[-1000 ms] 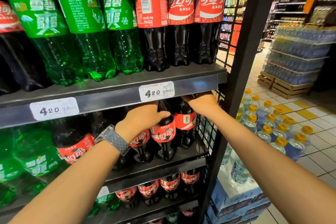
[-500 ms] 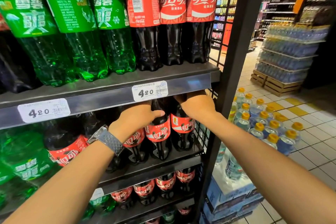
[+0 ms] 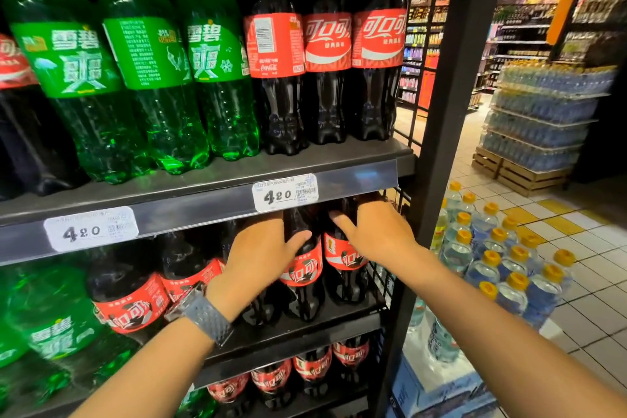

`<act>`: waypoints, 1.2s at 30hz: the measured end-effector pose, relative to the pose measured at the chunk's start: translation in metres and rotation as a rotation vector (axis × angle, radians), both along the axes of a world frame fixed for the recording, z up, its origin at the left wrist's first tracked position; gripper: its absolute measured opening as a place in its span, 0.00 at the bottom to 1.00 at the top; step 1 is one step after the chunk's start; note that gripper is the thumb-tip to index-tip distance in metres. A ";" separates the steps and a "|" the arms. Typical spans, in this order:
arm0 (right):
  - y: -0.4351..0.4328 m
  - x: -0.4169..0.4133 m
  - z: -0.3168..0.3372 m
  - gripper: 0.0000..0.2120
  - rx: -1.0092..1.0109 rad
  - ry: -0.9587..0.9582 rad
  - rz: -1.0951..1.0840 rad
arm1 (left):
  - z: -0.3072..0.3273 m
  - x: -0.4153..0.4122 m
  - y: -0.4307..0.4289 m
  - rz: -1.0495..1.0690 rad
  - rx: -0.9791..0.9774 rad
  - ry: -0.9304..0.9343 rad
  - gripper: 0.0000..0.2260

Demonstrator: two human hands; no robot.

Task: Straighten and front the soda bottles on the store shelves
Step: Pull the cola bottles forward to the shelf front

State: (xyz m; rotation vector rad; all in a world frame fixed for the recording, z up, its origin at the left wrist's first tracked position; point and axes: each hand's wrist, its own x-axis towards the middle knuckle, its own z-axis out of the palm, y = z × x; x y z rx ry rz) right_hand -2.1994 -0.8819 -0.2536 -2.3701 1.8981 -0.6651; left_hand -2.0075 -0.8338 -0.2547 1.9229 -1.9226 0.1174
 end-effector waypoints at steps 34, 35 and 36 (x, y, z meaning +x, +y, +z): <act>0.055 0.014 -0.205 0.37 0.364 -0.346 -0.058 | -0.194 -0.014 0.072 -0.351 0.169 -0.546 0.34; 0.054 0.015 -0.208 0.37 0.361 -0.357 -0.064 | -0.195 -0.015 0.071 -0.340 0.175 -0.548 0.34; 0.053 0.015 -0.209 0.37 0.354 -0.365 -0.070 | -0.196 -0.016 0.070 -0.330 0.176 -0.545 0.33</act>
